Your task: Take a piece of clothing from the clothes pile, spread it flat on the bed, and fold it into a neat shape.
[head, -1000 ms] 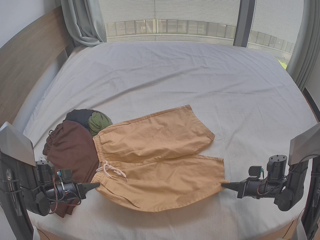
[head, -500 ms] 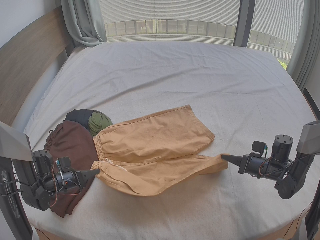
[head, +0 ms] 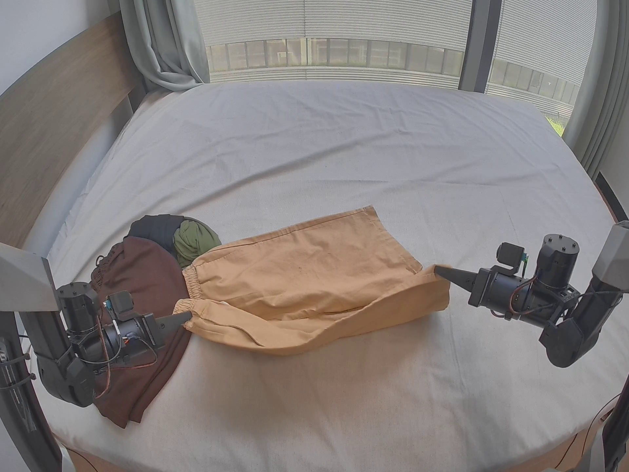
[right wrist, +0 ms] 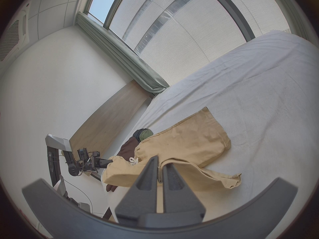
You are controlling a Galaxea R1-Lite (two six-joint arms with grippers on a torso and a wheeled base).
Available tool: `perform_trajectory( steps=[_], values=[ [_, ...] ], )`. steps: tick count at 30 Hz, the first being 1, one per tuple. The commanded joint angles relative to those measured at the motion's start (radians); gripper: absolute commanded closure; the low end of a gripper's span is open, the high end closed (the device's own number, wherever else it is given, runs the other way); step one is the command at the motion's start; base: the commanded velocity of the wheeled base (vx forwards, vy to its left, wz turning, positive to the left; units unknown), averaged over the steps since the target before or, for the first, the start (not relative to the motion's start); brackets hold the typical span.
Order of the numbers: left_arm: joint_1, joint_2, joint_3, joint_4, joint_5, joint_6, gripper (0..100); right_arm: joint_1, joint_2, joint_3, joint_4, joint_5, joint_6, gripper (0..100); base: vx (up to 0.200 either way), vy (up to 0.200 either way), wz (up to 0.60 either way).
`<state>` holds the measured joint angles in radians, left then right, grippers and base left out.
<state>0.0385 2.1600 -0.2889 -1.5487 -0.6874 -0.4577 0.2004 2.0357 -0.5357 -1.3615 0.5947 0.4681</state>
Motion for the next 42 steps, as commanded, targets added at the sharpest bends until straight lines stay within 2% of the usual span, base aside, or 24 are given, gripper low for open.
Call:
perform_trajectory(
  steps=[1, 13, 18, 23, 26, 31, 42],
  values=[
    [-0.011, 0.001, -0.022, -0.001, 0.017, -0.016, 100, -0.006, -0.015, -0.061, 0.028, 0.001, 0.003, 100, 0.000, 0.000, 0.00],
    [-0.003, -0.002, -0.047, -0.001, 0.034, -0.032, 100, -0.012, -0.011, -0.193, 0.150, -0.001, 0.003, 100, 0.000, 0.000, 0.00],
    [-0.003, -0.003, -0.064, -0.001, 0.048, -0.075, 100, -0.003, 0.006, -0.230, 0.159, -0.001, 0.003, 100, 0.000, 0.000, 0.00],
    [-0.002, -0.005, -0.065, -0.001, 0.048, -0.079, 100, -0.003, 0.040, -0.282, 0.162, -0.001, 0.003, 100, 0.000, 0.000, 0.00],
    [-0.002, 0.003, -0.078, -0.001, 0.057, -0.081, 100, -0.007, 0.046, -0.349, 0.266, -0.004, 0.003, 100, 0.000, 0.000, 0.00],
    [-0.003, 0.008, -0.095, -0.001, 0.089, -0.113, 100, -0.004, 0.078, -0.452, 0.314, -0.003, 0.003, 100, 0.000, 0.000, 0.00],
    [0.000, 0.009, -0.104, -0.001, 0.092, -0.131, 100, 0.016, 0.107, -0.595, 0.420, -0.007, 0.003, 100, 0.000, 0.000, 0.00]
  ],
)
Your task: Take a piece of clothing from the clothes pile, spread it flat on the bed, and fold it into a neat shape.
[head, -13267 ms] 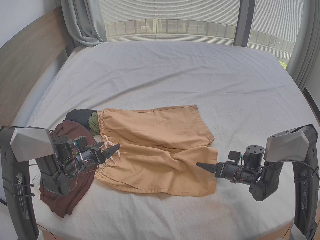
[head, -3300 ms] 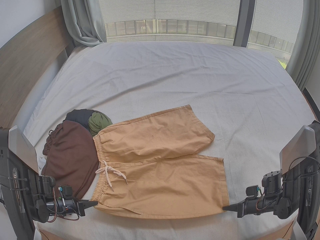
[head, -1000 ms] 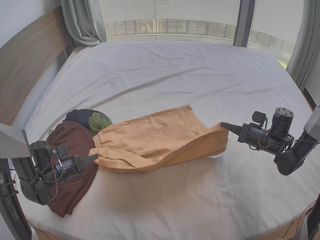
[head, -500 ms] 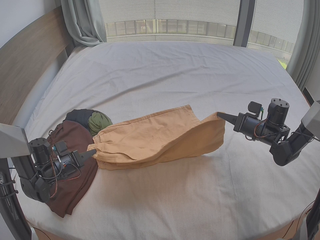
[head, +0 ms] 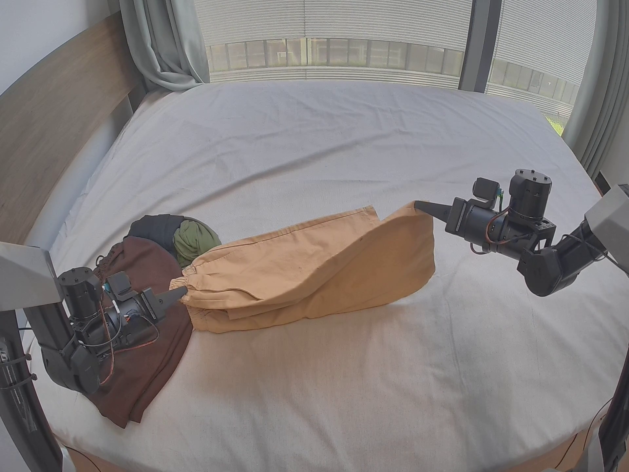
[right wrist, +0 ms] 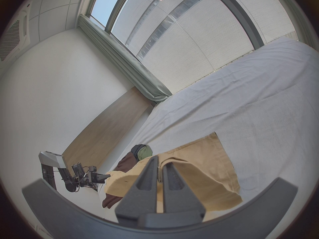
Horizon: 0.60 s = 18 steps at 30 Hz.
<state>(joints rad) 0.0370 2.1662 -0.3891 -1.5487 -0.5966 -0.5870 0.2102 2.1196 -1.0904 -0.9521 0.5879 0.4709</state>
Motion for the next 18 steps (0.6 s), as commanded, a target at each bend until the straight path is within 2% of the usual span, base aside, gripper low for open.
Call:
perform_trajectory(
  steps=[1, 18],
  values=[
    [0.001, 0.003, -0.005, -0.001, 0.001, -0.004, 100, 0.006, 0.023, -0.048, 0.018, 0.000, 0.000, 100, 0.000, 0.000, 0.00],
    [0.004, 0.026, -0.053, -0.001, 0.058, -0.065, 100, 0.006, 0.117, -0.197, 0.082, -0.002, 0.000, 100, 0.000, 0.000, 0.00]
  ],
)
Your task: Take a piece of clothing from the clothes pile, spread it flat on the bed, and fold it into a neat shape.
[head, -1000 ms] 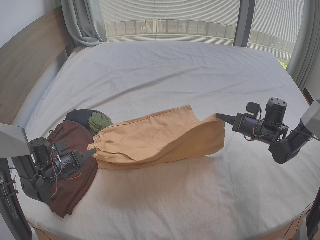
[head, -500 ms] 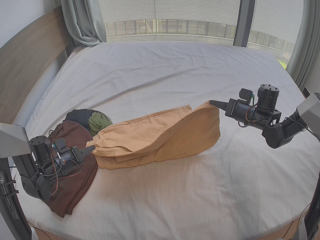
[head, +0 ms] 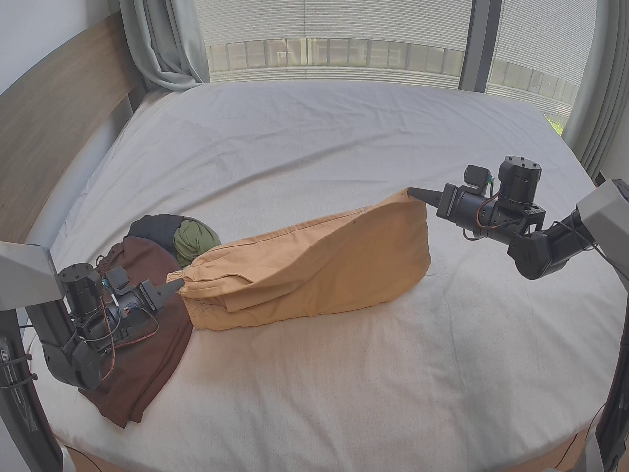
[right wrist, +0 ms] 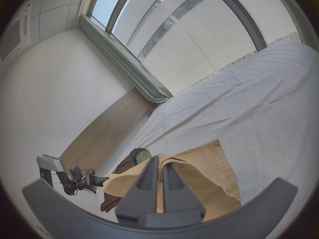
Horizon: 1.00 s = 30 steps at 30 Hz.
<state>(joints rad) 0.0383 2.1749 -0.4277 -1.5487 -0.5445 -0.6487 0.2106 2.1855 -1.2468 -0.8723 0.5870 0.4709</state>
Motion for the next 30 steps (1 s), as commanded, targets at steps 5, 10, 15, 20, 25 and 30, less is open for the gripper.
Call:
perform_trajectory(
  steps=[5, 10, 15, 20, 25, 30],
  values=[
    [0.005, 0.033, -0.031, -0.001, 0.014, -0.006, 100, 0.012, 0.119, -0.108, 0.003, -0.038, 0.000, 100, 0.000, 0.000, 0.00],
    [0.003, 0.074, -0.079, -0.001, 0.078, -0.020, 100, 0.012, 0.171, -0.164, 0.004, -0.052, 0.000, 100, 0.000, 0.000, 0.00],
    [0.003, 0.108, -0.115, -0.001, 0.107, -0.051, 100, 0.012, 0.227, -0.229, 0.001, -0.096, 0.000, 100, 0.000, 0.000, 0.00],
    [0.002, 0.117, -0.123, -0.001, 0.109, -0.051, 100, 0.012, 0.235, -0.244, 0.003, -0.101, 0.000, 100, 0.000, 0.000, 0.00],
    [0.002, 0.115, -0.125, -0.001, 0.109, -0.055, 100, 0.012, 0.240, -0.247, -0.002, -0.104, 0.000, 100, 0.000, 0.000, 0.00],
    [0.003, 0.117, -0.126, -0.001, 0.109, -0.057, 100, 0.012, 0.250, -0.249, -0.007, -0.105, -0.001, 100, 0.000, 0.000, 0.00]
  ],
)
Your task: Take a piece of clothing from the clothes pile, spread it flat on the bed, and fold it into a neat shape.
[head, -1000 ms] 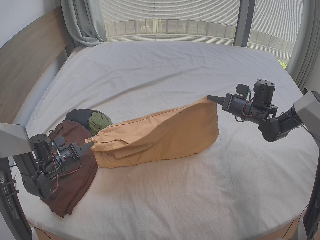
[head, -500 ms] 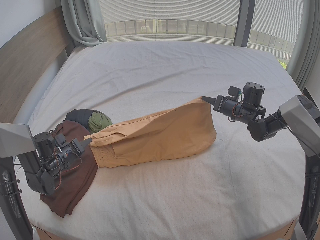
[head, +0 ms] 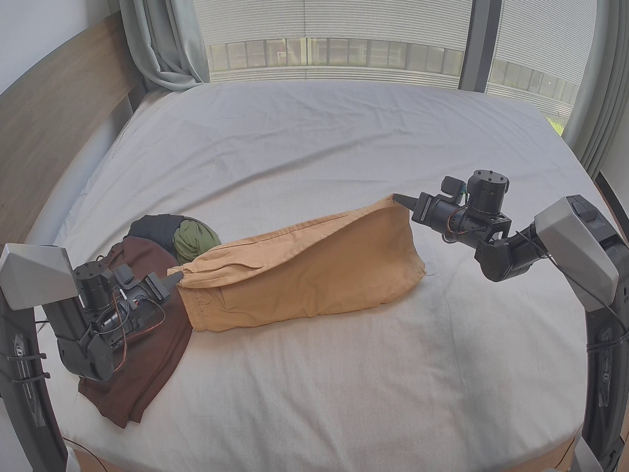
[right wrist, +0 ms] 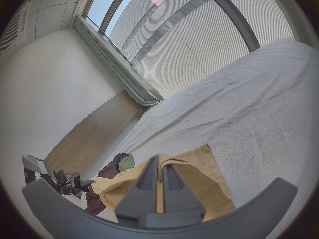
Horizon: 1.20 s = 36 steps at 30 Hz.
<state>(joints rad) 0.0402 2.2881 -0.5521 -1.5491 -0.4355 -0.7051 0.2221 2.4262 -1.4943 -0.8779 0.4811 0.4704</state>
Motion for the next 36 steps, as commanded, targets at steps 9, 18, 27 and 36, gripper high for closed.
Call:
perform_trajectory(
  steps=[9, 18, 27, 36],
  values=[
    [0.001, 0.002, -0.006, 0.000, 0.000, -0.022, 100, 0.002, 0.021, -0.023, -0.004, 0.001, 0.001, 100, 0.000, 0.000, 0.00],
    [0.004, 0.004, -0.028, 0.000, 0.011, -0.024, 0, 0.002, 0.044, -0.050, -0.033, -0.039, -0.003, 0, 0.000, 0.000, 0.00],
    [0.010, 0.011, -0.077, 0.000, 0.092, -0.025, 0, 0.017, -0.029, 0.031, -0.047, -0.042, -0.003, 0, 0.000, 0.000, 0.00],
    [-0.005, -0.070, -0.042, 0.000, 0.087, -0.027, 0, 0.037, -0.116, 0.175, -0.055, -0.042, -0.012, 0, 0.000, 0.000, 0.00]
  ],
)
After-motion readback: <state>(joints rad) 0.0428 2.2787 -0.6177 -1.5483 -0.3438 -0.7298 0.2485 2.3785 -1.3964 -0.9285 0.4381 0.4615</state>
